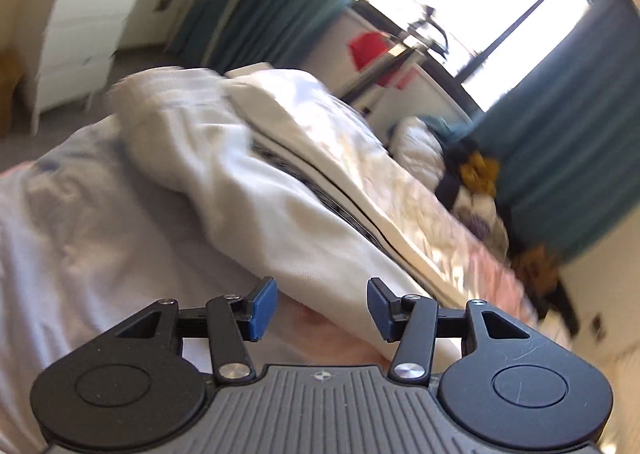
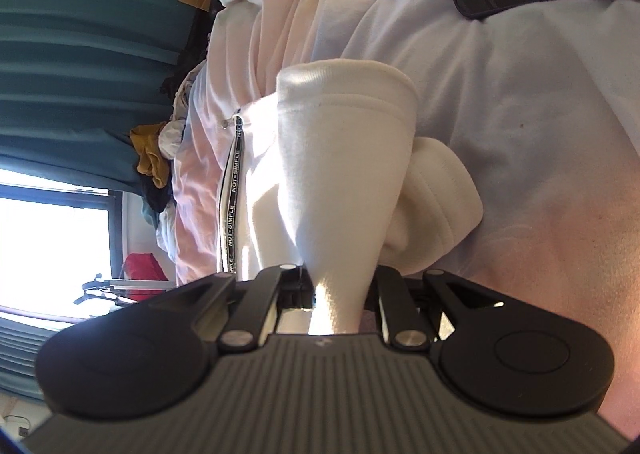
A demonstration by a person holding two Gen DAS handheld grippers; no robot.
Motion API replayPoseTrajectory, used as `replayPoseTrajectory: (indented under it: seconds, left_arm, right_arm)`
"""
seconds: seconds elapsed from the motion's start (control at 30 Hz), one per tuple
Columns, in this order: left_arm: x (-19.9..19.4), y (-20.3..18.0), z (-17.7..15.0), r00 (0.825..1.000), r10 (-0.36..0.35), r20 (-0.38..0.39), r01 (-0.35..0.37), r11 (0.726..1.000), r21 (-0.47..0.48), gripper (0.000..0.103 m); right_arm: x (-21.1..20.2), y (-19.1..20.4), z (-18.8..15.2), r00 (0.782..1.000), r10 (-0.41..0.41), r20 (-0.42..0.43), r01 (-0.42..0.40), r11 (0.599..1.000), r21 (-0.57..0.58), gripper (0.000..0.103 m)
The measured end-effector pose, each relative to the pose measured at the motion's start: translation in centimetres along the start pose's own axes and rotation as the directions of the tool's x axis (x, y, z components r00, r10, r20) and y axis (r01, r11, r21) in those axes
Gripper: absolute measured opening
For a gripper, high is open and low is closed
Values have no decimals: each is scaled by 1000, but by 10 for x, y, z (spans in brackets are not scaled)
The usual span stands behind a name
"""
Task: Fold clothes
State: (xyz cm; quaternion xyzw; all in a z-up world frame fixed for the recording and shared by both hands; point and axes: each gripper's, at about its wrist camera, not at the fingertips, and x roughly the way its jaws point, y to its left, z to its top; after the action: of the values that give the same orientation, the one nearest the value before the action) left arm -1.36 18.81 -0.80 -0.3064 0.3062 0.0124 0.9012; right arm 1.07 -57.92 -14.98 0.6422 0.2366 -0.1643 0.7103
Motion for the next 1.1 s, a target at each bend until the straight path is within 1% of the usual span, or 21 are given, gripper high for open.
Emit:
replayPoseTrajectory:
  seconds: [0.07, 0.13, 0.2, 0.23, 0.3, 0.37, 0.47, 0.57, 0.63, 0.7, 0.87, 0.97, 1.03, 1.1]
  left_arm:
    - [7, -31, -16, 1000, 3, -18, -1, 994, 108, 53]
    - [9, -57, -34, 999, 1, -52, 9, 984, 179, 53]
    - [22, -81, -43, 997, -3, -73, 21, 969, 247, 53]
    - [24, -94, -55, 996, -4, -87, 29, 958, 286, 53]
    - [53, -117, -64, 994, 4, -105, 32, 940, 341, 52]
    - [73, -133, -71, 994, 19, -105, 24, 921, 390, 51]
    - [110, -147, -76, 994, 30, -104, 20, 896, 444, 51]
    - [134, -149, -85, 990, 61, -125, 8, 874, 485, 51]
    - [148, -146, -88, 986, 77, -144, 5, 867, 499, 51]
    - [154, -142, -90, 985, 80, -155, 12, 857, 515, 51]
    - [154, -138, -89, 985, 65, -162, 29, 855, 517, 51]
    - [150, -135, -88, 985, 48, -165, 44, 858, 512, 52]
    - [150, -132, -85, 985, 32, -168, 57, 864, 500, 52]
    - [150, -130, -83, 985, 20, -171, 69, 867, 494, 52]
  right_arm:
    - [1, -1, 1, 1000, 7, -6, -7, 1000, 8, 12]
    - [2, -2, 2, 1000, 8, -9, -8, 1000, 6, 12]
    - [2, -1, 2, 1000, 10, -11, -10, 1000, 5, 12]
    - [2, -2, 3, 1000, 12, -13, -12, 1000, 1, 12]
    - [2, -2, 3, 1000, 19, -17, -19, 1000, -1, 12]
    - [2, -3, 5, 999, 27, -22, -28, 1000, -3, 13]
    - [2, -3, 6, 999, 31, -26, -31, 999, -18, 12]
    - [2, -4, 4, 999, 35, -20, -35, 999, -21, 12]
    - [2, -5, 4, 999, 36, -14, -37, 999, -20, 12]
    - [2, 3, 1, 1000, 23, 0, -22, 997, -71, 12]
    - [1, 25, -5, 999, -11, 39, 19, 978, -205, 12]
    - [-3, 32, -8, 998, -29, 61, 43, 968, -247, 12]
    - [-6, 43, -12, 996, -32, 87, 57, 953, -297, 12]
    - [-11, 61, -20, 992, -17, 124, 62, 929, -365, 12]
